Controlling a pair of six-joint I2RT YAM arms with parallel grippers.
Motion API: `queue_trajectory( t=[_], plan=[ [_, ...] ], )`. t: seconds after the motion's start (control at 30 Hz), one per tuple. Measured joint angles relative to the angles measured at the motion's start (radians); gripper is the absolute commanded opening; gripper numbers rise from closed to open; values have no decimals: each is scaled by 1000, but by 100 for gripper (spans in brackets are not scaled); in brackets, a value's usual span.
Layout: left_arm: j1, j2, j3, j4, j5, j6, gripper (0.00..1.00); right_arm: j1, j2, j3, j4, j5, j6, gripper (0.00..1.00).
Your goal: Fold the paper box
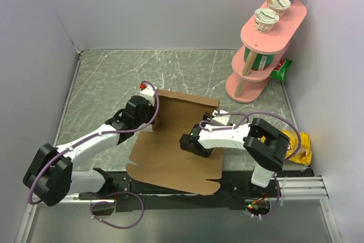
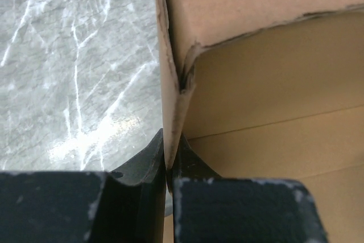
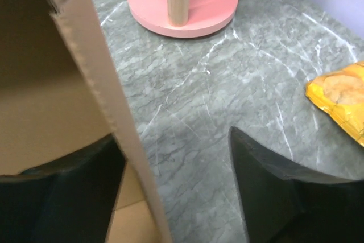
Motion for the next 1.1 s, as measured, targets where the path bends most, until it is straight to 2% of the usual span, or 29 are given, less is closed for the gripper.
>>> queue_trajectory(
  t=[0.1,0.13,0.37,0.53,0.73,0.9,1.1],
  plan=[
    [3,8,5,-8,-11,1,1,17,-5,-1,-20,7,1,92],
    [3,13,7,-14,-15,2,1,26,-12,-2,-26,13,2,100],
    [18,94,76,-78,-25,2,1,135,-128,-6,-39,56,8,100],
    [53,192,206,-162,16,8,1,207,-225,-42,-49,66,-12,100],
    [105,387,467,-379,119,44,2,219,-276,-56,-52,69,-80,99],
    [121,591,728,-609,229,125,2,226,-409,-68,-54,70,-162,100],
    [126,741,827,-814,356,243,4,185,-484,-42,-56,71,-287,100]
  ],
)
